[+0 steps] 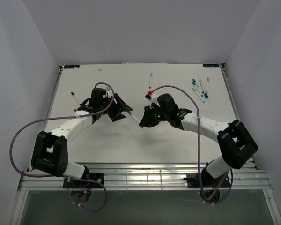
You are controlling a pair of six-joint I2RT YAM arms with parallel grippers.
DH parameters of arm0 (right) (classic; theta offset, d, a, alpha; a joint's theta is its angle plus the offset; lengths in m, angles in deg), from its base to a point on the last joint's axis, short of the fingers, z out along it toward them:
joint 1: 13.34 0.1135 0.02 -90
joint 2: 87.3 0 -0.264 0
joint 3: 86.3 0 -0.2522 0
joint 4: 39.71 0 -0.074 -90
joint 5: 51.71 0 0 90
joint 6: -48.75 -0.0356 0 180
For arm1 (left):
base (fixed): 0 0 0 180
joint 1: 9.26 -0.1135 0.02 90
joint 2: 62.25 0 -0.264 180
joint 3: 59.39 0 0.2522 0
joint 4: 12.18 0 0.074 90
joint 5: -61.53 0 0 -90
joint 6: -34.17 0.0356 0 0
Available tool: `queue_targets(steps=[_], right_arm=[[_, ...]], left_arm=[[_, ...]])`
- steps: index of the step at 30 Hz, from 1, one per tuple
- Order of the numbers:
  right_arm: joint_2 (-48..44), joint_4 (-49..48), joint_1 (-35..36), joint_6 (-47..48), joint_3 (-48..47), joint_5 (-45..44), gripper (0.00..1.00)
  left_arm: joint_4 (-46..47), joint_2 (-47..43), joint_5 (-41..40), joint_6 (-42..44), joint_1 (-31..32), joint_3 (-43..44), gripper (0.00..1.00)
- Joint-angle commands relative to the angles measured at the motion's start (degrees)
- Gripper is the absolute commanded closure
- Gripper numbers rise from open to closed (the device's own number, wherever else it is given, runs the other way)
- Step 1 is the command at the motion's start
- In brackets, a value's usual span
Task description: Open the pen caps
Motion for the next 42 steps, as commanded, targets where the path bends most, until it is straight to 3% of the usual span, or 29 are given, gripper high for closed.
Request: queue_targets(steps=[1, 9, 15, 19, 22, 29, 30, 31, 32, 33, 35, 42], right_arm=[[-1.50, -4.91, 1.08, -1.90, 0.65, 1.31, 0.92], [-1.32, -7.03, 2.14, -3.92, 1.01, 1.14, 0.92], [-0.71, -6.94, 2.93, -3.93, 0.22, 0.87, 0.92], [-0.62, -7.03, 3.11, -3.93, 0.13, 0.61, 0.92], [-1.15, -7.47, 3.11, -4.02, 0.56, 0.00, 0.92], [-1.94, -7.12, 3.28, -4.10, 0.66, -1.06, 0.92], [-1.94, -7.12, 3.28, -4.19, 0.65, -1.24, 0.91], [-1.85, -7.21, 3.28, -4.10, 0.57, -0.98, 0.84], [-1.42, -6.95, 3.28, -3.93, -0.04, -0.71, 0.68], [-1.24, -6.68, 3.37, -3.23, -0.57, -0.62, 0.64], [-0.45, -5.63, 3.46, -2.61, -2.23, -1.23, 0.57], [3.59, -4.39, 3.55, -2.26, -7.25, -0.45, 0.54]], left_arm=[[4.80, -0.40, 2.05, -3.63, -0.31, -1.16, 0.27], [8.15, 0.75, 2.93, -6.80, -0.31, -2.57, 0.30], [10.25, -0.83, 2.41, -7.42, -0.31, -3.71, 0.43], [9.38, -1.62, 1.09, -6.54, -0.31, -3.36, 0.45], [9.38, -2.23, 0.39, -5.84, -0.31, -3.54, 0.51], [9.03, -2.76, 0.03, -4.52, -0.31, -4.06, 0.76], [8.94, -2.76, 0.03, -4.43, -0.31, -4.07, 0.82], [8.94, -2.68, 0.21, -4.34, -0.31, -4.15, 0.87], [9.03, -2.68, 0.38, -4.34, -0.31, -4.15, 0.92], [9.03, -2.59, 0.56, -4.25, -0.31, -4.15, 1.00], [8.94, -2.68, 0.82, -4.25, -0.31, -4.24, 1.00], [7.71, -3.73, 0.47, -3.64, -0.31, -4.24, 1.00]])
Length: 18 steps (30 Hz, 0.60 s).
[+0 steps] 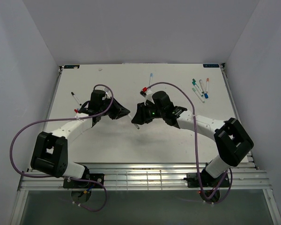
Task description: Open the pen caps
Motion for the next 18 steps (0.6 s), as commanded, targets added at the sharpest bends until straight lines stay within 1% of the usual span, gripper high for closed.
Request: queue_targets(steps=[1, 4, 7, 8, 10, 11, 14, 15, 16, 17, 18], right_arm=[[2.45, -0.61, 0.44, 0.52, -3.71, 1.01, 0.55], [4.65, -1.49, 0.62, -0.36, -5.30, 2.25, 0.57], [6.41, -1.58, 1.32, -0.71, -6.53, 2.60, 0.64], [6.60, -1.75, 1.58, -0.89, -6.62, 2.69, 0.73], [6.95, -2.46, 1.67, -1.07, -6.53, 2.69, 0.83], [7.04, -2.55, 1.85, -1.15, -6.44, 2.61, 0.92], [7.04, -0.62, 2.55, -0.54, -6.44, 0.85, 0.92], [6.86, 0.69, 3.16, 0.85, -6.62, -2.98, 0.92], [6.60, 2.53, 5.17, 2.35, -6.88, -6.94, 0.92], [6.34, 8.29, 6.93, 3.84, -8.01, -12.63, 0.92], [6.33, 10.87, 8.69, 5.77, -8.46, -26.87, 0.92]], left_arm=[[-0.44, -3.56, 0.08, 1.24, -0.28, 0.06, 1.00], [-0.88, -3.91, 0.16, 1.15, -0.28, 0.33, 1.00], [-1.24, -4.17, 0.34, 1.06, -0.28, 0.68, 1.00], [-1.76, -4.09, 0.34, 1.15, -0.28, 0.85, 1.00], [-2.29, -4.17, -0.10, 1.32, -0.28, 1.20, 1.00], [-2.46, -4.26, -0.19, 1.50, -0.28, 1.21, 1.00], [-4.65, -3.47, -2.38, 1.59, -0.28, 2.61, 1.00], [-8.23, -2.86, -3.78, 1.59, -0.28, 3.74, 1.00], [-10.96, -1.90, -7.10, 1.33, -0.37, 5.32, 1.00], [-13.60, 0.81, -8.26, 1.15, -0.55, 8.90, 1.00], [-16.85, 2.06, -9.06, 1.15, -0.72, 10.59, 1.00]])
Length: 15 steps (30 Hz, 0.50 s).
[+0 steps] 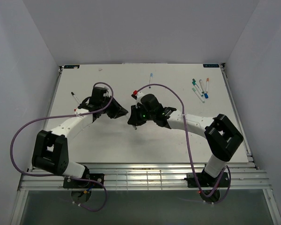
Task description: Open the pen caps
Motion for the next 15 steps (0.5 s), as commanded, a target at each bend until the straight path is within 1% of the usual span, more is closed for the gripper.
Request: queue_targets(steps=[1, 2, 3, 4, 6, 8, 11, 12, 14, 15], right_arm=[[-0.22, 10.67, 6.14, 5.79, -3.46, -27.53, 0.92], [0.13, 14.08, 8.85, 6.31, -4.24, -31.94, 0.92], [0.48, 15.77, 9.92, 6.67, -4.69, -39.82, 0.92], [1.26, 17.09, 10.98, 6.76, -5.04, -43.03, 0.92], [1.80, 19.82, 12.13, 6.67, -5.65, -45.43, 0.92], [1.01, 18.87, 12.13, 7.63, -4.61, -43.60, 0.92], [-1.27, 12.99, 11.08, 10.80, -1.53, -30.98, 0.92], [-1.89, 11.15, 10.29, 10.45, -0.66, -21.71, 0.92], [-4.52, 3.69, 7.41, 7.13, 3.47, -12.00, 0.92], [-5.49, -0.34, 6.34, 5.55, 5.22, -2.72, 0.92]], left_arm=[[-8.74, 3.70, -6.13, -0.32, -0.72, 8.42, 1.00], [-10.41, 5.45, -7.70, -0.40, -0.90, 10.70, 1.00], [-10.60, 6.08, -8.33, -0.75, -1.07, 11.33, 1.00], [-10.69, 6.35, -8.86, -1.28, -1.16, 11.77, 1.00], [-9.99, 6.79, -9.57, -1.63, -1.60, 12.38, 1.00], [-8.59, 6.79, -8.69, -0.76, -1.69, 12.30, 1.00], [-3.24, 5.30, -5.01, 2.13, -2.30, 9.94, 1.00], [-0.17, 4.34, -3.86, 2.58, -2.57, 8.88, 1.00], [4.05, 0.74, -3.15, 3.46, -2.66, 5.28, 1.00], [5.38, -0.75, -3.32, 3.55, -2.75, 3.88, 1.00]])
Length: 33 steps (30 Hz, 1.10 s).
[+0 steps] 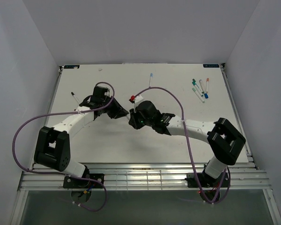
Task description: Open the pen caps
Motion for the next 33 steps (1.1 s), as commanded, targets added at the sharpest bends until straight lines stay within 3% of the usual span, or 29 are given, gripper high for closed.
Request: queue_targets(steps=[1, 3, 6, 8, 12, 13, 14, 15, 18, 23, 28, 33], right_arm=[[-5.42, -9.79, -4.30, -2.92, 8.68, 25.48, 0.92], [-6.49, -18.09, -6.42, -9.07, 11.95, 37.92, 0.92], [-5.01, -29.18, -8.89, -18.01, 14.16, 49.74, 0.92], [-4.83, -34.64, -9.07, -23.04, 15.31, 52.14, 0.92], [-3.77, -33.44, -9.16, -23.52, 14.69, 52.34, 0.92], [-4.03, -30.38, -9.07, -21.33, 14.26, 50.16, 0.92], [-4.29, -18.69, -9.07, -17.92, 11.90, 42.91, 0.92], [-4.99, -13.09, -8.46, -11.53, 10.49, 37.97, 0.92], [-5.53, 6.50, -5.22, -3.66, 5.22, 12.53, 0.92], [-8.77, 7.18, -5.47, -1.79, 8.80, 3.83, 0.92], [-9.57, 8.06, -10.99, -5.66, 11.26, 0.30, 0.92], [-6.68, 8.24, -16.88, -6.54, 10.65, 0.03, 0.92]], left_arm=[[11.93, -9.00, -3.06, 1.98, -2.53, -4.08, 1.00], [12.20, -11.21, -3.59, 1.89, -3.31, -5.24, 1.00], [11.67, -14.12, -4.03, 2.42, -4.54, -5.60, 1.00], [10.97, -15.35, -5.35, 2.59, -5.07, -4.81, 1.00], [10.35, -15.09, -6.14, 2.51, -5.43, -3.58, 1.00], [9.05, -14.91, -6.84, 2.51, -5.52, -3.23, 1.00], [7.73, -14.04, -7.45, 2.51, -5.52, -2.01, 1.00], [6.15, -13.42, -8.15, 2.59, -5.69, -1.04, 1.00], [1.04, -11.32, -10.71, 2.51, -6.30, 1.34, 1.00], [2.09, -8.76, -8.08, 3.55, -6.57, 2.22, 1.00], [0.52, -2.19, -1.67, 11.02, -5.87, 3.36, 1.00], [-0.54, 2.57, -2.10, 15.07, -1.04, 1.61, 1.00]])
